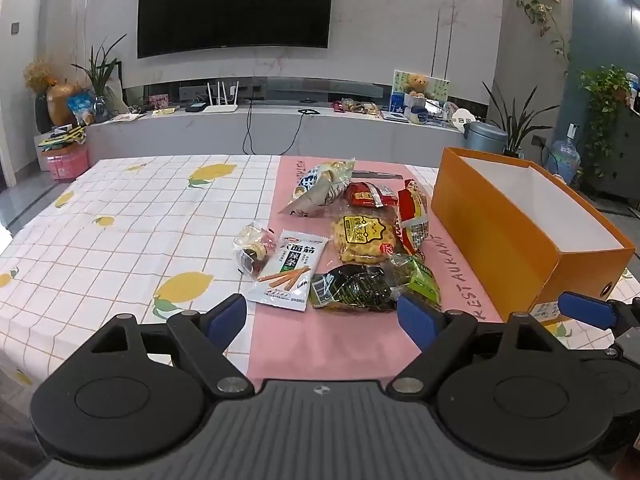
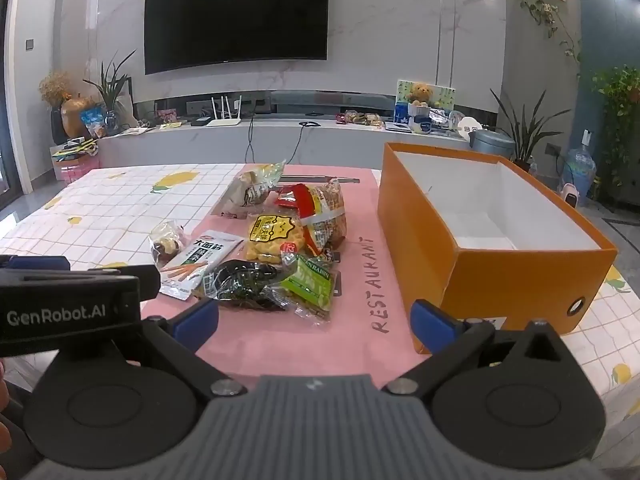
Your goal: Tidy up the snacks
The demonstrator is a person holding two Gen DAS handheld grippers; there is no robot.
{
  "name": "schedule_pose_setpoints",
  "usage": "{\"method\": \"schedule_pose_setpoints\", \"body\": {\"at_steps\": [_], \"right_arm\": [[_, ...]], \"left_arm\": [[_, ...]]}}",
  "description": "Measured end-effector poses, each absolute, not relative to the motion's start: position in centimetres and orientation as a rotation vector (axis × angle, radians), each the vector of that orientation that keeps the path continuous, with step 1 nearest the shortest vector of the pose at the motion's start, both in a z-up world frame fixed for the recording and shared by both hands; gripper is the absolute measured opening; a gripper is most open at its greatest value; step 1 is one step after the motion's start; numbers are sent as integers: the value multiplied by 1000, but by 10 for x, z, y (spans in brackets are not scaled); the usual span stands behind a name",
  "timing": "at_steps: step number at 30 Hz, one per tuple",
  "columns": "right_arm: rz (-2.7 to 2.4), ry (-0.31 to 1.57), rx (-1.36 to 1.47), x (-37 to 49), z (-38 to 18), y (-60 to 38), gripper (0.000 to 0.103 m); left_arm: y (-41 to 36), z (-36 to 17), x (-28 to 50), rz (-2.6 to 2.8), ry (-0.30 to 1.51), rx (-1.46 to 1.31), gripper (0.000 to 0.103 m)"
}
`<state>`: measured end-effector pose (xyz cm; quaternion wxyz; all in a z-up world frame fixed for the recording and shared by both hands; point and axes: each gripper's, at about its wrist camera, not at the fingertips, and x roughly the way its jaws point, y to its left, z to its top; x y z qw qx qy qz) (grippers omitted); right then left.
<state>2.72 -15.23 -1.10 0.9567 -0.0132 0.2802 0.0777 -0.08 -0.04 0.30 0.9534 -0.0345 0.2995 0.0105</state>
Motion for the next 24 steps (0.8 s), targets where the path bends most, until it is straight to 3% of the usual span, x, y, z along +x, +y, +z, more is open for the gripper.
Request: {"method": "schedule_pose_setpoints", "body": {"at_steps": [24], "right_arm": [[145,566,-44,24,-13,-149,100]], "left_arm": [[2,-5,-2,28,612,-71,100]]}}
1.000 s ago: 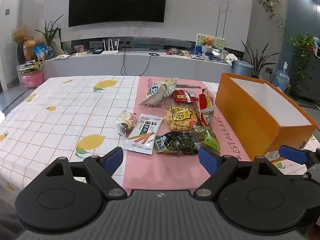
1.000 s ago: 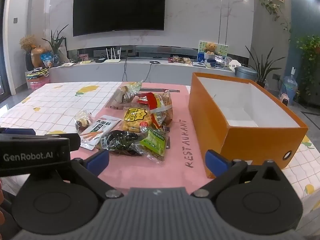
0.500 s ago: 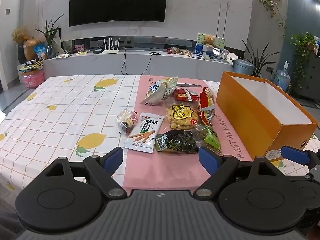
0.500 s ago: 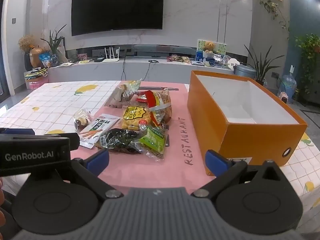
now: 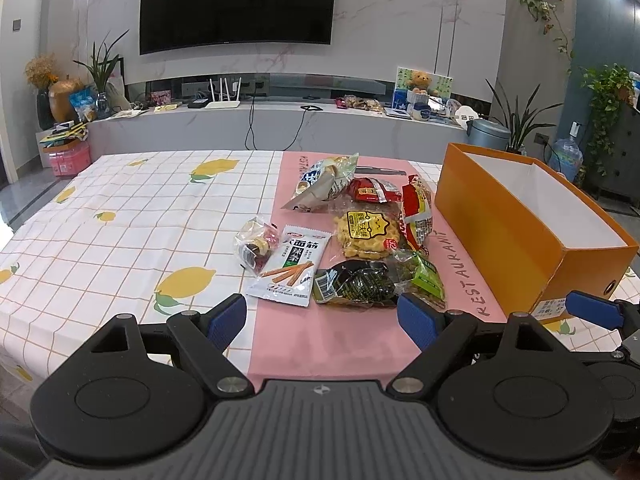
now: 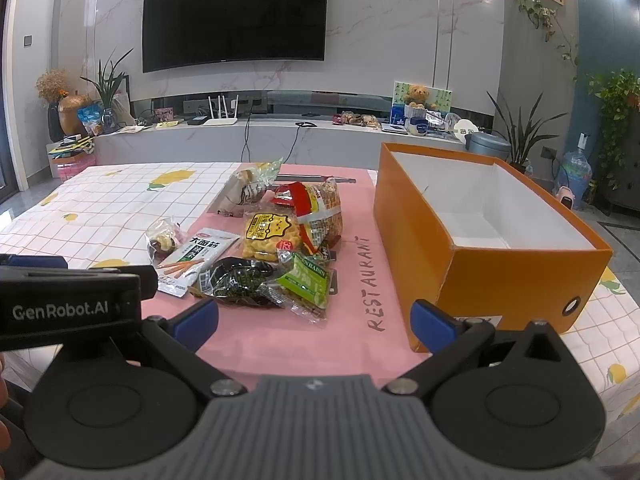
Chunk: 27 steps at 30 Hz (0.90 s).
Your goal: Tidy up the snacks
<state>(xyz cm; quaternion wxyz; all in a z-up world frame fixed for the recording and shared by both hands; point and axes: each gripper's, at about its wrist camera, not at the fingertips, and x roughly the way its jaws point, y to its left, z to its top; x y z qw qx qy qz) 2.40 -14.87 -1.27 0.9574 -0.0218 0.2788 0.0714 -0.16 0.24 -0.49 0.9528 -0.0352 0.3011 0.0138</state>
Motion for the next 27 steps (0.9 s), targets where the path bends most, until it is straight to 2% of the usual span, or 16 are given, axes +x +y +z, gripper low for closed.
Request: {"method": "schedule_pose_setpoints", "body": {"at_steps": [27], "right_arm": [[133,570,-63,23,-15,-145,100]], "left_arm": [[3,-9,-1,35,629,-76,100]]}}
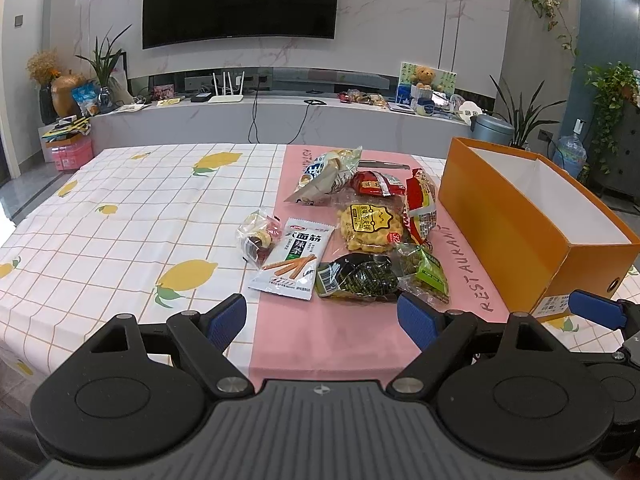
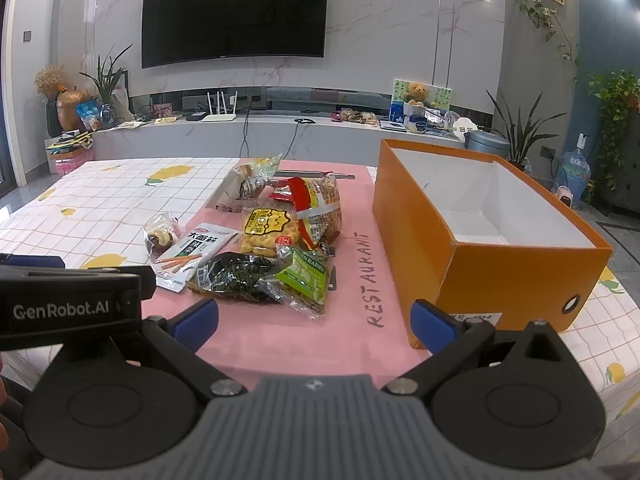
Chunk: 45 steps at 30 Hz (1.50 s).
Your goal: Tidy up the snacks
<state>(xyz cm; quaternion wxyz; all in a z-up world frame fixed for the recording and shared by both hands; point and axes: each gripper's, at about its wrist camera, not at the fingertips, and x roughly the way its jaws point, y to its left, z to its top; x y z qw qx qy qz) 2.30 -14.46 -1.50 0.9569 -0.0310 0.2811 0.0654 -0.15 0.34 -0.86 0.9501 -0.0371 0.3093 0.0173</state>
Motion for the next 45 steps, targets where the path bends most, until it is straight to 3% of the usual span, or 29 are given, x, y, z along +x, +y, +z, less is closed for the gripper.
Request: {"method": "schedule_pose_setpoints", "body": {"at_steps": [29,36,40,45], "right_arm": [[153,538,-71,20,-20,-143,100],[289,532,57,29,-28,-154,100],[270,459,-71,41,-31,-141,99],[263,513,-53,73,-42,-139,90]], "left_arm": [[6,-11,0,48,649,-79,100],[19,-7,3,56,687,-105,100],[29,-4,12,93,695,-83,100],[38,1,22,108,682,-68,100]]}}
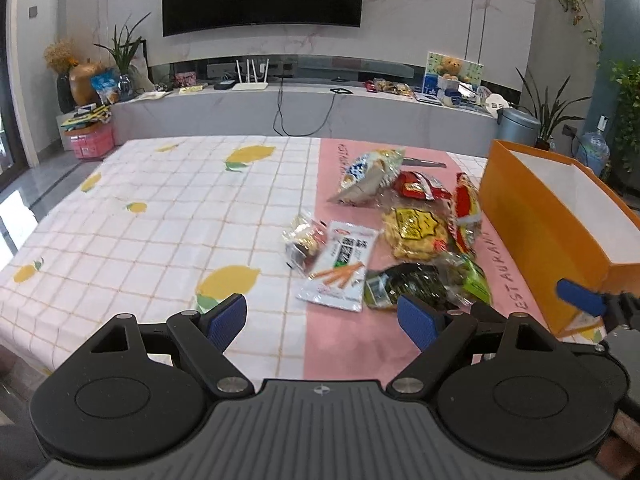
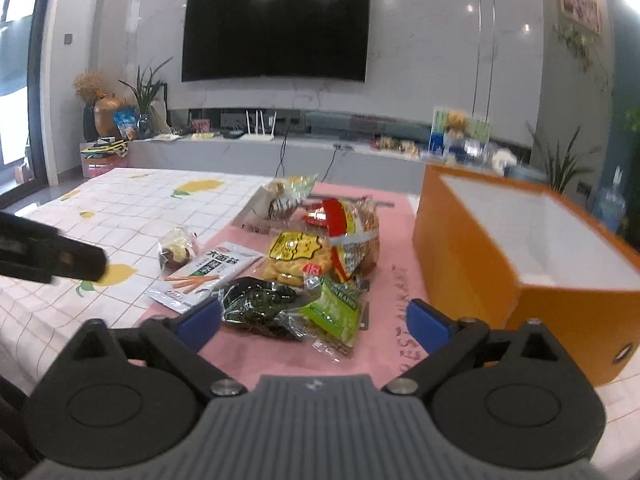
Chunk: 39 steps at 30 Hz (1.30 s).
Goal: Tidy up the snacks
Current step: 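Reach the right tool to the green raisin bag and close on it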
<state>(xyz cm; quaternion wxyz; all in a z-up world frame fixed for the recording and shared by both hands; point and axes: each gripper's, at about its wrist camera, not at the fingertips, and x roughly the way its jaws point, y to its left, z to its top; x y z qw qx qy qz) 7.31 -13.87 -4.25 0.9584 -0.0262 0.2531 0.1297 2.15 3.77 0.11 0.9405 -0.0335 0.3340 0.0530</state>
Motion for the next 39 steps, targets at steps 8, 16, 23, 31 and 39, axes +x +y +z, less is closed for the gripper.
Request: {"method": "schedule_pose_setpoints", "body": {"at_steps": [8,16,23,31,39], "right_arm": [[239,605,0,125,-61,-138,82],[232,695,38,159,-78,-139,72],[238,724,21,171,-85,-134,59],[244,719,-29,163,-82,-132,44],[243,715,-71,150,-74,-130,43]], "left_arm": [[31,-1,56,73,702,4,100],[17,3,85,42,688,60,100],[11,26,103,-4,657,34,100],[7,54,108,-21,603,14,100],[28,11,100,-41,634,57,100]]}}
